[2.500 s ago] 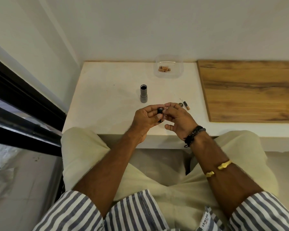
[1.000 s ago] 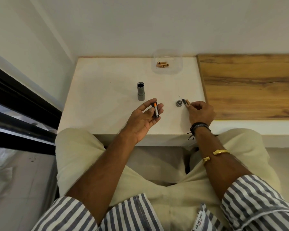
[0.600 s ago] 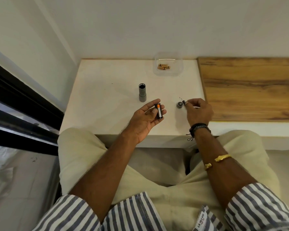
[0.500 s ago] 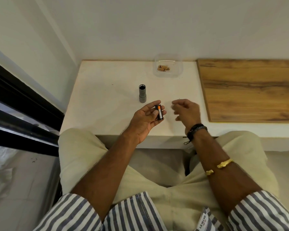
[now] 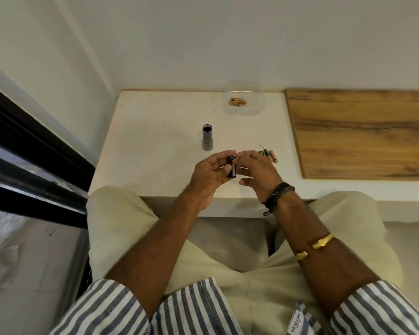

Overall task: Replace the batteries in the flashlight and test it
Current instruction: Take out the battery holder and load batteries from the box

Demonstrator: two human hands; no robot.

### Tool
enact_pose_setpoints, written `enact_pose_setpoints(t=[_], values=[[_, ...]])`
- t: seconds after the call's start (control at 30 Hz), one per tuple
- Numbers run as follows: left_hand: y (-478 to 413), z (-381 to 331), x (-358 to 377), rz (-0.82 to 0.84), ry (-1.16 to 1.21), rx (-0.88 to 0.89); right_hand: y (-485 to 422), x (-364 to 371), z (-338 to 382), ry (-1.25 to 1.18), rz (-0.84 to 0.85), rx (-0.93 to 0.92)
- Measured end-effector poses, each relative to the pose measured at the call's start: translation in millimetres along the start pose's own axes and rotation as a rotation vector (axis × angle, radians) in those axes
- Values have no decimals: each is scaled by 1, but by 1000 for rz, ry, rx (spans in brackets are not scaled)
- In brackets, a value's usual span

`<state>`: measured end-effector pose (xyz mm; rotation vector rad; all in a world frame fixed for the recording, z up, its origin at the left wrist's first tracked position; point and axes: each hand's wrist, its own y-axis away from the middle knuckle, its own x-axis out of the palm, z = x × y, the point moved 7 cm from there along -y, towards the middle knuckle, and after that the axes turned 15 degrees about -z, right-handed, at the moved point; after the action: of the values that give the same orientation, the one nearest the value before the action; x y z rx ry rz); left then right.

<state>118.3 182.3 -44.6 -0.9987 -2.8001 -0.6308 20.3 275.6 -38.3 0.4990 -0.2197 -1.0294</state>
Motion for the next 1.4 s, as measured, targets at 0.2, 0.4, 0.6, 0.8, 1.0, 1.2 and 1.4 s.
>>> enact_pose_setpoints(t=[0.2,0.4,0.6,0.8,1.0,1.2,1.4], values=[[-1,-3,0,-3,-96,93,-1,1,-8,-77,41,94],[2,-6,5,16,-187,198,1,3,-15,-196,43,253],[0,-3,8,14,-195,214,1,-1,-16,-230,6,265],[-3,-2,2,-74,-101,143,-5,-8,-5,-84,-141,-2],[-8,1,-3,-117,-50,81,-6,-14,6,75,-226,-276],[-15,5,-1,-124,104,-85,-14,-40,11,-162,-360,-206],[-23,9,3,-91,222,-224,-40,-91,8,-315,-559,-137]])
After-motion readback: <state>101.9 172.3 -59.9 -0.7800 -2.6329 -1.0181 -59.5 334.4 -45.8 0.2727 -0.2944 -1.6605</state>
